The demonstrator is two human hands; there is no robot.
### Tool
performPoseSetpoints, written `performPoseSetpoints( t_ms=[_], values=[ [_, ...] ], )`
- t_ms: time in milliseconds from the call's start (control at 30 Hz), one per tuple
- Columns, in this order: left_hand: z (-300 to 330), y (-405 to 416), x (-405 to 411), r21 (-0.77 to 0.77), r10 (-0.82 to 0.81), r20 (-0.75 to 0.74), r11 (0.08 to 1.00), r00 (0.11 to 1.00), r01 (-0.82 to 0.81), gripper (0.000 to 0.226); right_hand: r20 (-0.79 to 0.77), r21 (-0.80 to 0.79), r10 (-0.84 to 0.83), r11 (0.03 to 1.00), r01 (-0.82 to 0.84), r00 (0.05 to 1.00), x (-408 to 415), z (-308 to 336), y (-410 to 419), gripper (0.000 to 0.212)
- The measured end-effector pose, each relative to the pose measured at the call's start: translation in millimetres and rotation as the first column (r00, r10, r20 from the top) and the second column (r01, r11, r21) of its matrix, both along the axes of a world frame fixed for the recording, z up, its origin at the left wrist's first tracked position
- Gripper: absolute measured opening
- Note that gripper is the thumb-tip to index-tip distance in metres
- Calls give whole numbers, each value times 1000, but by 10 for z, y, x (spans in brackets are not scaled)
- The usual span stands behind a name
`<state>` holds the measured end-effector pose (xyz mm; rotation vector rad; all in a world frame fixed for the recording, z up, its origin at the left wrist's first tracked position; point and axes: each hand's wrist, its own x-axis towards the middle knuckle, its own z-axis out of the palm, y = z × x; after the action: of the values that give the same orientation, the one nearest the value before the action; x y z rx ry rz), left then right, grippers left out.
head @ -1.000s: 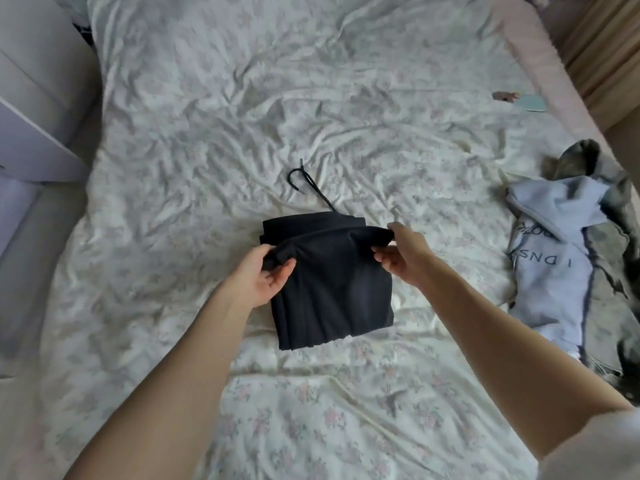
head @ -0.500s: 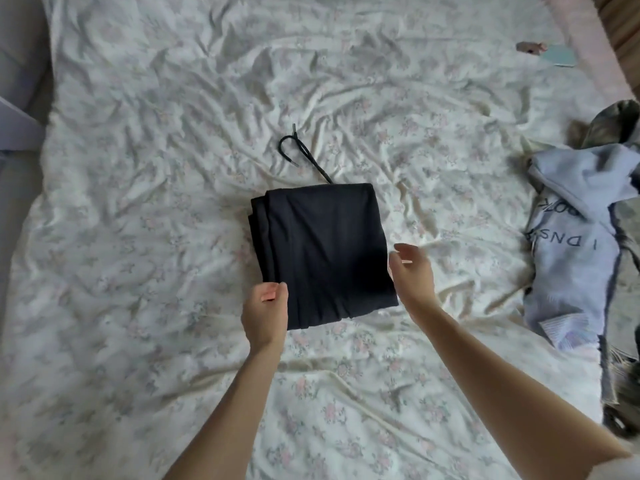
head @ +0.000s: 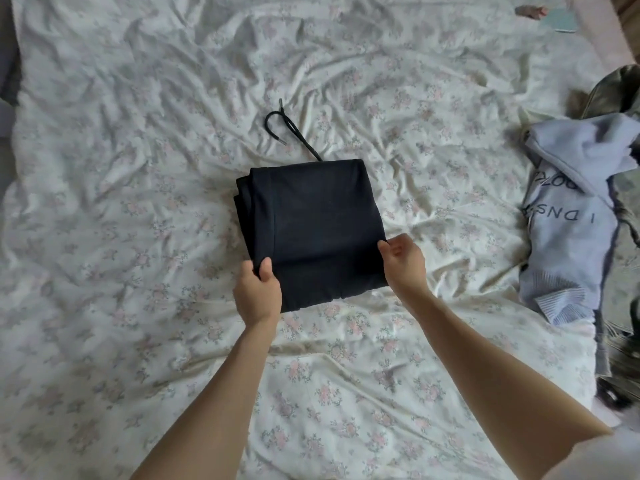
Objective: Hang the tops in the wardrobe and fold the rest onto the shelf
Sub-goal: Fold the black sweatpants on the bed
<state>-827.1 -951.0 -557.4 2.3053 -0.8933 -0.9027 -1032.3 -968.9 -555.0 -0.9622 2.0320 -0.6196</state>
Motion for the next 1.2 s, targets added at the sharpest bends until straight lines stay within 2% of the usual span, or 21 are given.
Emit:
performPoseSetpoints(
  t_ms=[100, 200, 367, 467, 533, 600, 700, 767, 867, 900, 933, 967, 1000, 1067, 1100, 1133, 1200],
  values=[
    [-21, 115, 33, 32, 5, -4, 999, 1000, -5, 29, -28, 33, 0, 999, 1, 1000, -28, -51, 71, 12],
    [13, 43, 76, 42, 15, -125, 999, 992, -10, 26, 83, 2, 9, 1000, -9, 996, -29, -47, 125, 17],
    [126, -449, 152, -34, 105, -281, 992, 954, -119, 23, 159, -48, 22, 999, -15, 987, -61, 22, -62, 24],
    [173, -843, 112, -69, 112, -299, 988, 948, -139, 28, 205, -57, 88, 995, -78, 975, -21, 92, -433, 27],
    [190, -1040, 88, -97, 75, -242, 990, 968, -101, 28, 231, -31, 63, 998, -58, 971, 28, 134, -712, 17],
    [175, -1158, 102, -142, 52, -186, 987, 981, -79, 25, 188, -25, 58, 998, -55, 980, 78, 141, -945, 14],
    [96, -1153, 217, -187, 119, -151, 971, 981, -147, 35, 89, -66, 86, 995, -81, 992, 162, 104, -1090, 10],
    [56, -1128, 302, -158, 153, -134, 972, 979, -173, 30, 37, -78, 121, 990, -118, 992, 212, 63, -1084, 9],
    [44, -1131, 330, -125, 97, 2, 988, 995, -95, 17, -67, -125, 147, 980, -154, 987, 297, -6, -1002, 24],
    [55, -1126, 312, -137, 66, 91, 989, 994, -54, 14, -133, -156, 165, 970, -185, 977, 318, -20, -952, 34],
    [59, -1102, 285, -173, 3, 224, 984, 975, 37, 21, -227, -180, 200, 953, -243, 953, 336, -29, -893, 43],
    [56, -1053, 243, -218, -106, 383, 955, 918, 201, 31, -345, -186, 248, 927, -325, 905, 355, -32, -829, 49],
    [49, -987, 190, -244, -229, 552, 875, 802, 418, 38, -468, -171, 303, 891, -421, 830, 377, -35, -764, 53],
    [-30, -861, 68, -133, -461, 748, 600, 477, 789, 46, -630, -90, 411, 804, -588, 659, 434, -63, -635, 55],
    [-101, -835, 41, -56, -544, 767, 473, 341, 879, 48, -662, -24, 469, 766, -642, 585, 464, -97, -567, 55],
    [-166, -830, 39, 18, -610, 752, 399, 250, 917, 49, -665, 52, 531, 735, -676, 525, 490, -140, -478, 56],
    [-307, -888, 108, 138, -711, 678, 373, 187, 917, 52, -640, 181, 621, 694, -697, 452, 531, -258, -248, 57]
  ],
)
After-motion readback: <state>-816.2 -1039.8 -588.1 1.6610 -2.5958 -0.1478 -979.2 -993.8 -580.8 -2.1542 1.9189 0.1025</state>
